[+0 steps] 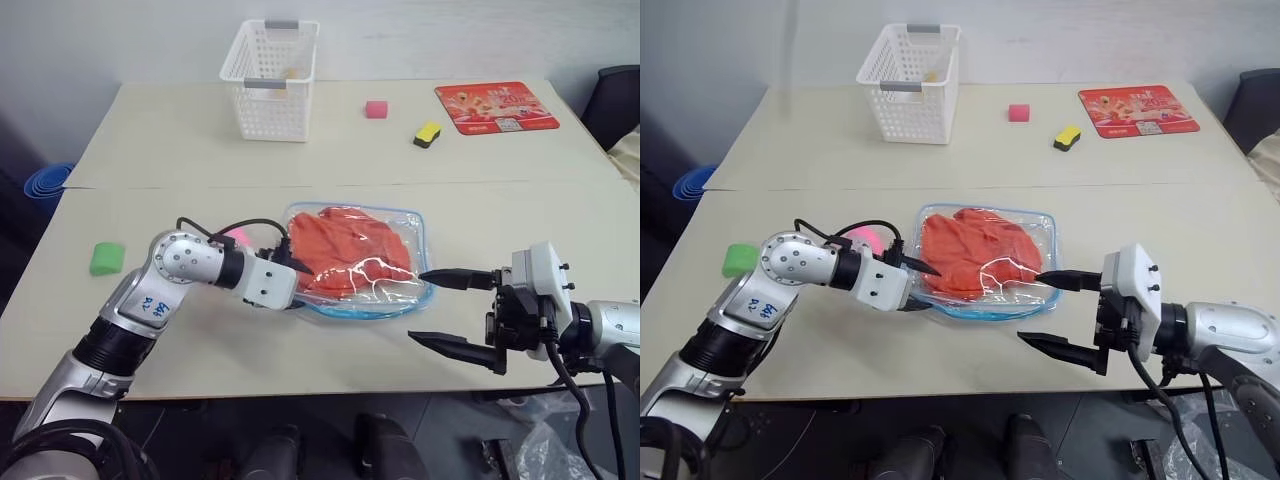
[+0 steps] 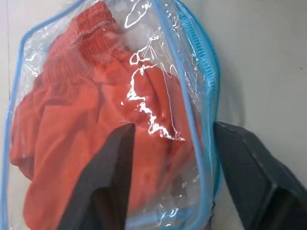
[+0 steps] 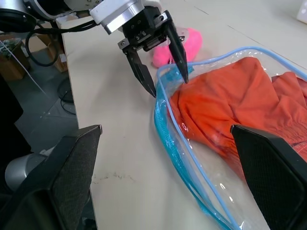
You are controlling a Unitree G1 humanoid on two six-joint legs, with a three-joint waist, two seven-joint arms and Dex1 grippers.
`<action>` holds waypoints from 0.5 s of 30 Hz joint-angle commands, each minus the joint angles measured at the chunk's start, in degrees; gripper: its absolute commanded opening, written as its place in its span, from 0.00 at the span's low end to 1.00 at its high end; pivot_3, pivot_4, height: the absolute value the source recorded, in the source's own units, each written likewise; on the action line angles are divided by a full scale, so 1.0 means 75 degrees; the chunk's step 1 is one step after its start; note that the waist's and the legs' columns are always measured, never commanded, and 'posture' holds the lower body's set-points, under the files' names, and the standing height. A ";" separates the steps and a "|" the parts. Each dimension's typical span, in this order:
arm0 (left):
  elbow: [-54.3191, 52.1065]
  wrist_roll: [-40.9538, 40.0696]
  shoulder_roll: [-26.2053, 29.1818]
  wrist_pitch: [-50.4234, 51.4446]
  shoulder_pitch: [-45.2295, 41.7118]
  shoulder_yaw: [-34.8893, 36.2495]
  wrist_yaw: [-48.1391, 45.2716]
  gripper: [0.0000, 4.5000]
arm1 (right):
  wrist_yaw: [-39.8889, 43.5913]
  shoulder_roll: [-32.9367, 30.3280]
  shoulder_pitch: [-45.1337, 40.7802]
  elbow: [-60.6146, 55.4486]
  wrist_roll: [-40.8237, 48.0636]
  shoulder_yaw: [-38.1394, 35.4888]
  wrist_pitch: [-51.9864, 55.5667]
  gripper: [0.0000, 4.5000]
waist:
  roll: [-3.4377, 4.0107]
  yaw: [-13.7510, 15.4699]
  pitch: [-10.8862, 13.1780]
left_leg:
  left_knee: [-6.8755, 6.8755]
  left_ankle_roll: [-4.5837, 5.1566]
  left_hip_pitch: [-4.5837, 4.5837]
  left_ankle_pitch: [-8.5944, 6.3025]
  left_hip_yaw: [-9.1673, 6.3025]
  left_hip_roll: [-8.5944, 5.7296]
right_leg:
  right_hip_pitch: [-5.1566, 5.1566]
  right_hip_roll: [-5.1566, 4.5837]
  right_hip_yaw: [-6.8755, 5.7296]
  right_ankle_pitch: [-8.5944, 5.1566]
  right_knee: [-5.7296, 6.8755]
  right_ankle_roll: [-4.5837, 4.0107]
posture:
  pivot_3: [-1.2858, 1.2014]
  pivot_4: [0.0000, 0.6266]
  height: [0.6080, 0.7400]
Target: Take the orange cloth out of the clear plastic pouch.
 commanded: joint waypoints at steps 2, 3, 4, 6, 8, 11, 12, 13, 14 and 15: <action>-0.0123 0.0046 0.0007 -0.0029 0.0038 0.0217 0.0145 0.24 | 0.0137 0.0060 -0.0047 -0.0135 -0.0124 -0.0071 -0.0033 1.00 | 0.0000 0.0003 0.0000 | 0.0000 0.0000 0.0000 0.0000 0.0000 -0.0001 | 0.0000 -0.0001 0.0000 0.0000 0.0000 0.0000 | 0.52 0.24 1.00; -0.0121 0.0053 0.0002 -0.0031 0.0056 0.0214 0.0156 0.18 | 0.0159 0.0063 -0.0039 -0.0133 -0.0165 -0.0060 -0.0044 1.00 | 0.0000 0.0003 0.0000 | 0.0001 0.0000 0.0000 0.0000 0.0000 -0.0001 | 0.0000 -0.0001 -0.0001 0.0000 0.0000 0.0000 | 0.52 0.24 1.00; -0.0146 0.0043 -0.0013 0.0010 0.0111 0.0213 0.0175 0.11 | 0.0178 0.0072 -0.0033 -0.0132 -0.0207 -0.0050 -0.0051 1.00 | 0.0000 0.0004 0.0000 | 0.0001 0.0000 0.0000 0.0000 0.0000 -0.0001 | 0.0000 -0.0001 -0.0001 0.0000 0.0000 0.0000 | 0.52 0.24 1.00; -0.0275 -0.0073 -0.0090 0.0299 0.0257 0.0248 0.0242 0.01 | 0.0219 0.0096 -0.0018 -0.0143 -0.0265 -0.0053 -0.0052 1.00 | 0.0000 0.0004 0.0000 | 0.0001 0.0000 0.0000 0.0000 0.0000 -0.0002 | 0.0001 -0.0001 0.0000 0.0000 0.0000 0.0000 | 0.52 0.24 1.00; -0.0653 -0.0680 -0.0320 0.1130 0.0464 0.0492 0.0310 0.01 | 0.0251 0.0125 0.0002 -0.0165 -0.0357 -0.0040 -0.0065 1.00 | 0.0000 0.0003 0.0000 | 0.0001 0.0000 0.0000 0.0000 0.0000 -0.0001 | 0.0001 -0.0001 -0.0001 0.0000 0.0001 0.0000 | 0.52 0.24 1.00; -0.1139 -0.1590 -0.0691 0.2471 0.0703 0.1002 0.0556 0.00 | 0.0281 0.0182 0.0039 -0.0218 -0.0626 0.0086 -0.0152 0.96 | -0.0001 0.0002 0.0000 | 0.0005 0.0000 -0.0001 0.0000 -0.0001 0.0000 | 0.0001 -0.0001 0.0000 0.0000 0.0003 0.0000 | 0.52 0.24 1.00; -0.1258 -0.1811 -0.0772 0.2802 0.0763 0.1136 0.0639 0.00 | 0.0300 0.0194 0.0066 -0.0237 -0.0790 0.0178 -0.0211 0.92 | -0.0001 0.0002 0.0000 | 0.0004 0.0001 -0.0001 0.0000 -0.0001 0.0000 | 0.0000 0.0000 0.0001 0.0000 0.0004 0.0000 | 0.52 0.24 1.00; -0.1365 -0.1964 -0.0831 0.3091 0.0802 0.1242 0.0719 0.00 | 0.0332 0.0202 0.0082 -0.0247 -0.0962 0.0273 -0.0280 0.90 | -0.0001 0.0000 0.0000 | 0.0005 0.0001 -0.0001 0.0000 -0.0001 0.0001 | 0.0001 0.0000 0.0001 0.0000 0.0005 0.0000 | 0.52 0.24 1.00; -0.1481 -0.2109 -0.0900 0.3408 0.0831 0.1356 0.0832 0.00 | 0.0354 0.0227 0.0077 -0.0251 -0.1160 0.0399 -0.0371 0.83 | -0.0001 -0.0002 0.0000 | 0.0006 0.0001 0.0000 -0.0001 -0.0002 0.0001 | 0.0001 0.0000 0.0001 0.0000 0.0010 0.0000 | 0.52 0.24 1.00; -0.1610 -0.2299 -0.0981 0.3756 0.0860 0.1484 0.0972 0.00 | 0.0350 0.0266 0.0043 -0.0245 -0.1399 0.0564 -0.0493 0.76 | -0.0001 -0.0003 0.0000 | 0.0006 0.0001 0.0001 -0.0001 -0.0002 0.0001 | 0.0001 0.0000 0.0001 0.0000 0.0008 0.0000 | 0.52 0.24 1.00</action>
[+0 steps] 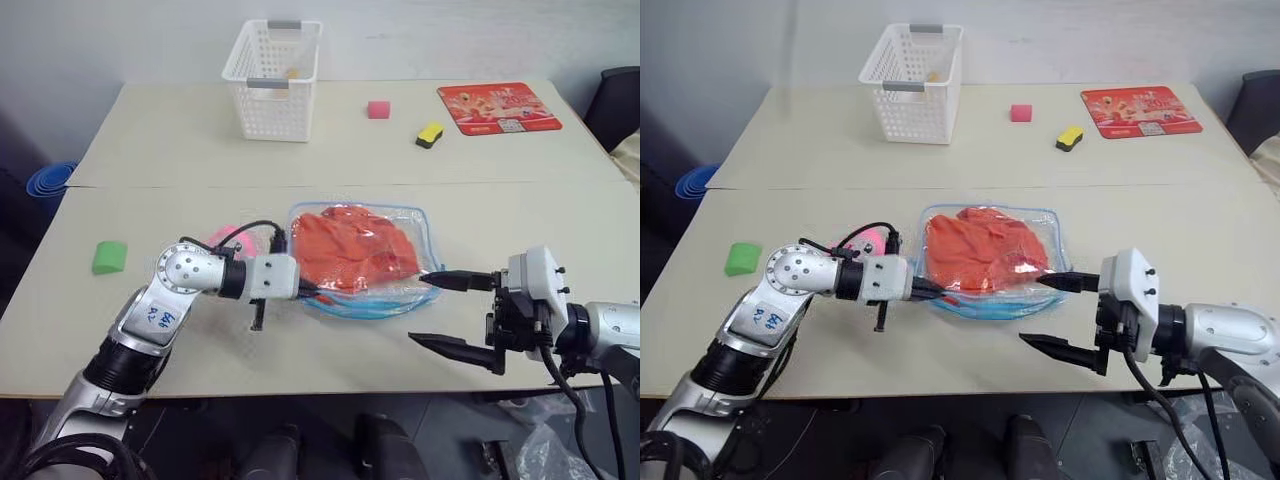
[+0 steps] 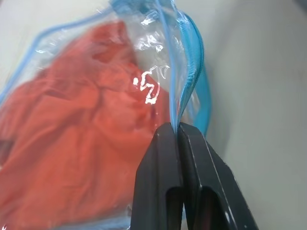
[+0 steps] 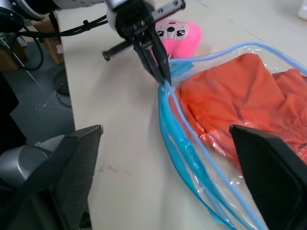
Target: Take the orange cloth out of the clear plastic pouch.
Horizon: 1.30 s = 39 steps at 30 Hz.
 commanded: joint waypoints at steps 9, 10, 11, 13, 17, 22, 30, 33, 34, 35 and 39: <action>-0.1074 -0.0936 -0.0349 0.1822 0.0146 0.0551 0.0999 0.00 | -0.0263 0.0582 -0.1184 0.0818 -0.3704 0.2411 -0.2013 0.10 | 0.0000 -0.0039 0.0000 | 0.0000 -0.0002 0.0004 -0.0001 0.0001 -0.0002 | -0.0001 0.0002 -0.0002 0.0000 -0.0001 0.0000 | 0.52 0.24 1.00; -0.1108 -0.0947 -0.0377 0.1865 0.0132 0.0536 0.1042 0.00 | -0.0453 0.0718 -0.1379 0.1052 -0.4162 0.2643 -0.2232 0.02 | 0.0000 -0.0041 0.0000 | 0.0000 -0.0003 0.0004 -0.0001 0.0001 -0.0002 | -0.0001 0.0001 -0.0004 0.0000 -0.0002 0.0000 | 0.52 0.24 1.00; -0.1156 -0.0958 -0.0404 0.1908 0.0125 0.0520 0.1079 0.00 | -0.0742 0.0894 -0.1616 0.1381 -0.4754 0.2897 -0.2538 0.00 | 0.0000 -0.0045 0.0000 | 0.0000 -0.0003 0.0004 -0.0001 0.0001 -0.0003 | -0.0001 0.0002 -0.0008 0.0000 -0.0001 0.0000 | 0.52 0.24 1.00; -0.1220 -0.0967 -0.0441 0.1964 0.0113 0.0498 0.1127 0.00 | -0.1130 0.1110 -0.1991 0.1940 -0.5760 0.3321 -0.3055 0.00 | -0.0001 -0.0074 -0.0001 | 0.0000 -0.0004 0.0004 -0.0001 0.0001 -0.0003 | -0.0002 0.0002 -0.0011 0.0000 0.0000 0.0000 | 0.52 0.24 1.00; -0.1288 -0.1005 -0.0502 0.2080 0.0051 0.0501 0.1238 0.00 | -0.1344 0.1379 -0.2214 0.2591 -0.6751 0.3780 -0.3790 0.04 | 0.0000 -0.0086 -0.0001 | -0.0002 -0.0004 0.0003 -0.0001 -0.0003 -0.0006 | -0.0005 0.0000 -0.0026 0.0000 0.0001 -0.0001 | 0.52 0.24 1.00; -0.1339 -0.1043 -0.0521 0.2162 0.0015 0.0494 0.1310 0.00 | -0.1850 0.1754 -0.2428 0.3071 -0.7733 0.3968 -0.4380 0.36 | 0.0000 -0.0191 -0.0001 | -0.0001 -0.0005 0.0003 -0.0001 -0.0001 -0.0007 | -0.0005 0.0001 -0.0029 0.0000 0.0004 -0.0001 | 0.52 0.24 1.00; -0.1411 -0.1069 -0.0543 0.2191 0.0028 0.0452 0.1320 0.00 | -0.2908 0.2201 -0.2789 0.3645 -0.9073 0.3960 -0.5103 0.93 | 0.0001 -0.0228 -0.0001 | -0.0001 -0.0009 0.0004 0.0000 0.0001 -0.0002 | -0.0010 0.0007 -0.0029 -0.0001 0.0009 -0.0002 | 0.52 0.24 1.00; -0.1447 -0.1150 -0.0642 0.2275 -0.0008 0.0460 0.1376 0.00 | -0.3164 0.2273 -0.2947 0.4080 -0.9653 0.4175 -0.5380 0.99 | 0.0001 -0.0230 -0.0002 | -0.0001 -0.0009 0.0004 0.0000 0.0002 -0.0005 | -0.0010 0.0006 -0.0029 -0.0001 0.0009 -0.0002 | 0.52 0.24 1.00; -0.1462 -0.1184 -0.0685 0.2323 -0.0031 0.0467 0.1405 0.00 | -0.3230 0.2307 -0.3020 0.4268 -0.9834 0.4276 -0.5460 0.99 | 0.0001 -0.0230 -0.0002 | -0.0001 -0.0009 0.0005 0.0000 0.0003 -0.0005 | -0.0010 0.0006 -0.0030 -0.0001 0.0009 -0.0002 | 0.52 0.24 1.00; -0.1473 -0.1207 -0.0714 0.2361 -0.0052 0.0468 0.1430 0.00 | -0.3287 0.2346 -0.3099 0.4448 -1.0001 0.4374 -0.5536 0.99 | 0.0001 -0.0231 -0.0002 | -0.0001 -0.0009 0.0005 0.0000 0.0003 -0.0005 | -0.0010 0.0006 -0.0030 -0.0001 0.0008 -0.0002 | 0.52 0.24 1.00; -0.1464 -0.1302 -0.0847 0.2510 -0.0142 0.0503 0.1553 0.00 | -0.3573 0.2687 -0.3501 0.5205 -1.0541 0.4714 -0.5779 0.99 | -0.0002 -0.0267 -0.0005 | 0.0000 -0.0009 0.0012 0.0000 0.0004 -0.0004 | -0.0005 0.0007 -0.0029 -0.0001 0.0012 -0.0002 | 0.52 0.24 1.00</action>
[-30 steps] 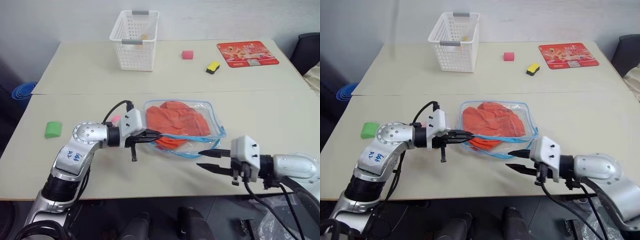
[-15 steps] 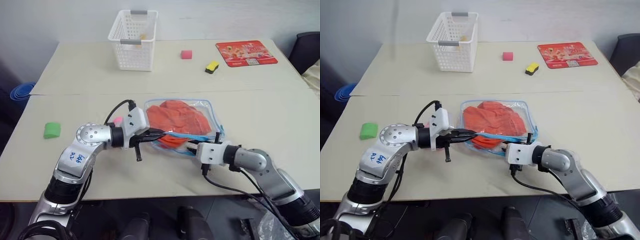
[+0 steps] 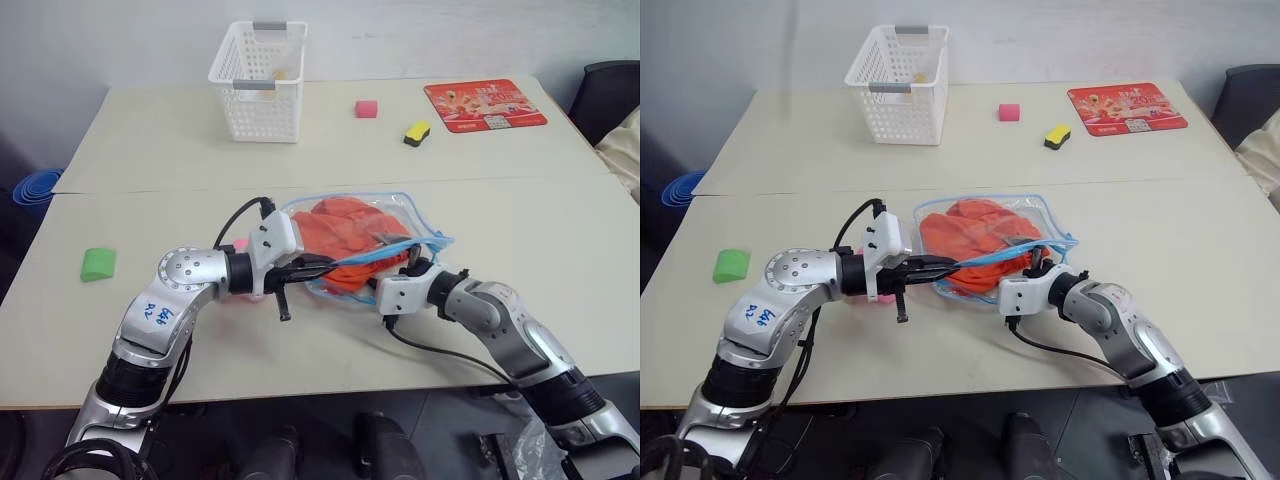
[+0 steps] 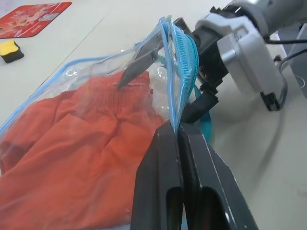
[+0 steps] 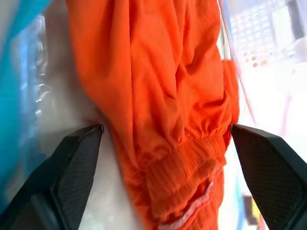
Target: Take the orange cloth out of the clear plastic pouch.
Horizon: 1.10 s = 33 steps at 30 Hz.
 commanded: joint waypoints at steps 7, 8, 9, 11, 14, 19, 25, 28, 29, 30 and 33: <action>-0.0408 -0.0509 -0.0332 0.0364 -0.0300 0.0182 0.0333 0.00 | -0.0329 0.0797 -0.0671 0.1683 -0.0701 0.0708 -0.0428 0.79 | -0.0003 -0.0161 -0.0007 | -0.0001 -0.0003 0.0014 0.0001 0.0004 0.0001 | 0.0007 0.0001 0.0001 0.0000 0.0015 -0.0001 | 0.52 0.24 1.00; -0.0409 -0.0549 -0.0373 0.0414 -0.0311 0.0203 0.0391 0.00 | -0.0318 0.0809 -0.0704 0.1754 -0.0711 0.0732 -0.0503 0.70 | -0.0003 -0.0167 -0.0008 | 0.0000 -0.0003 0.0015 0.0002 0.0003 0.0002 | 0.0007 0.0001 0.0002 0.0000 0.0015 -0.0001 | 0.52 0.24 1.00; -0.0411 -0.0577 -0.0399 0.0451 -0.0320 0.0215 0.0433 0.00 | -0.0309 0.0818 -0.0728 0.1807 -0.0721 0.0743 -0.0564 0.63 | -0.0003 -0.0171 -0.0008 | 0.0000 -0.0003 0.0015 0.0002 0.0004 0.0001 | 0.0007 0.0001 0.0001 0.0000 0.0018 -0.0001 | 0.52 0.24 1.00; -0.0433 -0.0647 -0.0467 0.0525 -0.0324 0.0240 0.0538 0.00 | -0.0248 0.0787 -0.0743 0.1835 -0.0723 0.0755 -0.0691 0.47 | -0.0003 -0.0173 -0.0008 | 0.0001 -0.0004 0.0017 0.0002 0.0004 0.0001 | 0.0007 0.0001 0.0002 0.0000 0.0021 -0.0001 | 0.52 0.24 1.00; -0.0429 -0.0776 -0.0618 0.0675 -0.0354 0.0321 0.0742 0.00 | -0.0109 0.0691 -0.0711 0.1757 -0.0695 0.0777 -0.0831 0.25 | -0.0003 -0.0170 -0.0008 | 0.0001 -0.0004 0.0017 0.0002 0.0004 0.0000 | 0.0007 0.0001 0.0002 0.0000 0.0023 -0.0001 | 0.52 0.24 1.00; -0.0177 -0.0566 -0.0789 0.0751 -0.0506 0.0241 0.1212 0.00 | 0.0064 0.0227 -0.0508 0.1025 -0.0924 0.0741 -0.1113 0.01 | -0.0004 -0.0129 -0.0009 | 0.0002 -0.0004 0.0015 0.0002 -0.0002 -0.0002 | 0.0008 -0.0002 0.0002 0.0000 0.0020 -0.0001 | 0.52 0.24 1.00; 0.0410 0.0456 -0.0487 -0.0083 -0.0427 -0.0367 0.1375 0.00 | 0.0190 -0.0610 0.0038 -0.0490 -0.0896 0.0211 -0.1461 0.01 | -0.0004 -0.0099 -0.0009 | -0.0004 -0.0004 0.0009 0.0002 -0.0003 -0.0007 | 0.0007 -0.0004 0.0000 0.0000 0.0002 0.0000 | 0.52 0.24 1.00; 0.0721 0.1050 -0.0288 -0.0763 -0.0382 -0.0692 0.1310 0.00 | 0.0312 -0.0898 0.0448 -0.1184 -0.0500 -0.0196 -0.1492 0.01 | -0.0005 -0.0101 -0.0009 | -0.0004 -0.0004 0.0008 0.0002 0.0001 -0.0005 | 0.0007 -0.0001 0.0000 0.0000 0.0000 0.0000 | 0.52 0.24 1.00; 0.0820 0.1172 -0.0269 -0.0909 -0.0377 -0.0756 0.1311 0.00 | 0.0413 -0.0968 0.0582 -0.1449 -0.0218 -0.0415 -0.1433 0.01 | -0.0005 -0.0120 -0.0009 | -0.0004 -0.0004 0.0009 0.0002 0.0001 -0.0004 | 0.0007 0.0000 0.0001 0.0000 0.0002 0.0000 | 0.52 0.24 1.00; 0.0913 0.1258 -0.0276 -0.0990 -0.0378 -0.0787 0.1339 0.00 | 0.0493 -0.1059 0.0692 -0.1684 0.0034 -0.0593 -0.1488 0.01 | -0.0005 -0.0124 -0.0009 | -0.0005 -0.0005 0.0009 0.0002 0.0004 0.0000 | 0.0005 0.0003 0.0002 0.0000 0.0003 0.0000 | 0.52 0.24 1.00; 0.1245 0.1492 -0.0372 -0.1134 -0.0467 -0.0799 0.1456 0.00 | 0.0954 -0.1691 0.1190 -0.2247 0.0772 -0.0825 -0.2219 0.01 | -0.0004 -0.0118 -0.0009 | -0.0008 -0.0005 0.0007 0.0002 0.0004 0.0000 | 0.0004 0.0002 0.0003 0.0000 0.0003 0.0000 | 0.52 0.24 1.00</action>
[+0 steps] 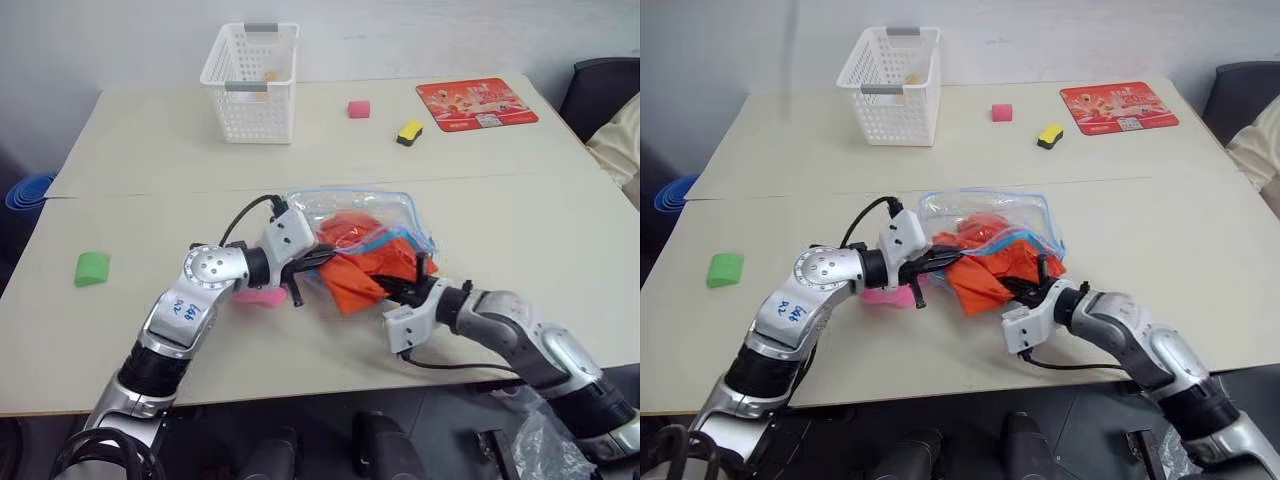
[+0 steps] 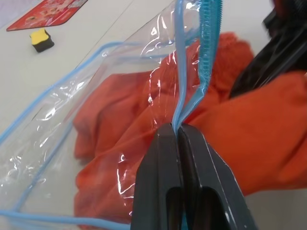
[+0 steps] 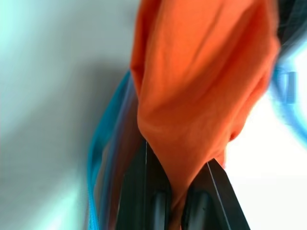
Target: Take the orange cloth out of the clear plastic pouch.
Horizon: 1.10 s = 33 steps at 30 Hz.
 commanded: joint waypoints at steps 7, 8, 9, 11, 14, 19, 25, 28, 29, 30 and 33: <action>0.1021 0.0743 0.0001 -0.0510 -0.0482 0.0241 0.0385 0.00 | 0.1021 -0.2786 0.2286 -0.0488 0.1557 -0.1346 -0.2535 0.01 | -0.0002 0.0189 0.0002 | -0.0001 0.0003 -0.0001 0.0000 0.0001 -0.0006 | 0.0007 -0.0004 0.0000 0.0000 -0.0013 0.0001 | 0.52 0.24 1.00; 0.1090 0.0765 0.0056 -0.0538 -0.0522 0.0303 0.0361 0.00 | 0.0945 -0.2993 0.2613 -0.0241 0.1519 -0.1698 -0.2654 0.01 | -0.0003 0.0184 0.0003 | 0.0000 0.0003 -0.0002 0.0001 0.0004 -0.0008 | 0.0006 -0.0005 0.0000 0.0000 -0.0014 0.0001 | 0.52 0.24 1.00; 0.1123 0.0765 0.0102 -0.0564 -0.0541 0.0352 0.0323 0.00 | 0.0865 -0.3124 0.2881 -0.0028 0.1470 -0.2019 -0.2726 0.01 | -0.0003 0.0184 0.0003 | 0.0001 0.0003 0.0000 0.0001 0.0005 -0.0006 | 0.0007 -0.0003 -0.0001 0.0001 -0.0013 0.0001 | 0.52 0.24 1.00; 0.1052 0.0702 0.0239 -0.0575 -0.0518 0.0446 0.0178 0.00 | 0.0631 -0.3321 0.3390 0.0757 0.1299 -0.2814 -0.2865 0.01 | -0.0003 0.0169 0.0003 | 0.0000 0.0004 0.0002 0.0001 0.0008 -0.0004 | 0.0006 -0.0002 0.0001 0.0001 -0.0008 0.0001 | 0.52 0.24 1.00; 0.0738 0.0547 0.0513 -0.0666 -0.0301 0.0479 -0.0267 0.00 | 0.0026 -0.3575 0.3798 0.2288 0.0697 -0.3795 -0.2875 0.01 | -0.0003 0.0161 0.0003 | -0.0008 0.0003 0.0006 0.0001 0.0018 -0.0001 | 0.0005 0.0001 0.0004 0.0001 -0.0010 0.0001 | 0.52 0.24 1.00; -0.0159 0.0201 0.0941 -0.0966 0.0282 0.0348 -0.1178 0.00 | -0.0761 -0.3439 0.3275 0.3796 0.0510 -0.4277 -0.2010 0.01 | -0.0002 0.0145 0.0002 | -0.0033 0.0004 0.0012 0.0002 0.0027 0.0000 | 0.0002 0.0001 0.0023 0.0000 -0.0020 0.0000 | 0.52 0.24 1.00; -0.0777 0.0180 0.1738 -0.1430 0.0828 -0.0061 -0.2498 0.00 | -0.0208 -0.1860 0.2049 0.2803 0.1257 -0.3330 -0.0103 0.01 | 0.0003 0.0019 0.0001 | -0.0036 -0.0002 0.0013 0.0005 0.0025 0.0018 | 0.0005 0.0009 0.0064 -0.0001 -0.0024 -0.0002 | 0.52 0.24 1.00; -0.0761 0.0387 0.1813 -0.1394 0.0777 -0.0061 -0.2439 0.00 | -0.0091 -0.1600 0.1955 0.2583 0.1224 -0.3147 0.0392 0.01 | 0.0009 0.0043 0.0001 | -0.0035 -0.0001 0.0011 0.0006 0.0024 0.0009 | 0.0003 0.0004 0.0066 -0.0001 -0.0016 -0.0002 | 0.52 0.24 1.00; -0.0750 0.0417 0.1815 -0.1368 0.0778 -0.0038 -0.2408 0.00 | 0.0003 -0.1558 0.2001 0.2495 0.1340 -0.3137 0.0535 0.01 | 0.0010 0.0078 0.0001 | -0.0034 0.0002 0.0011 0.0007 0.0023 0.0003 | 0.0003 0.0000 0.0066 -0.0001 -0.0015 -0.0002 | 0.52 0.24 1.00; -0.0704 0.0444 0.1803 -0.1394 0.0778 0.0010 -0.2353 0.00 | 0.0154 -0.1553 0.2112 0.2391 0.1489 -0.3133 0.0618 0.07 | 0.0010 0.0108 0.0001 | -0.0033 0.0004 0.0010 0.0008 0.0024 -0.0001 | 0.0002 -0.0002 0.0068 -0.0001 -0.0016 -0.0002 | 0.52 0.24 1.00; -0.0592 0.0404 0.1731 -0.1305 0.0788 0.0147 -0.2213 0.00 | 0.0456 -0.1567 0.2365 0.2169 0.1791 -0.3212 0.0869 0.27 | 0.0010 0.0170 0.0001 | -0.0032 0.0006 0.0009 0.0008 0.0021 0.0001 | 0.0003 -0.0001 0.0067 -0.0001 -0.0018 -0.0001 | 0.52 0.24 1.00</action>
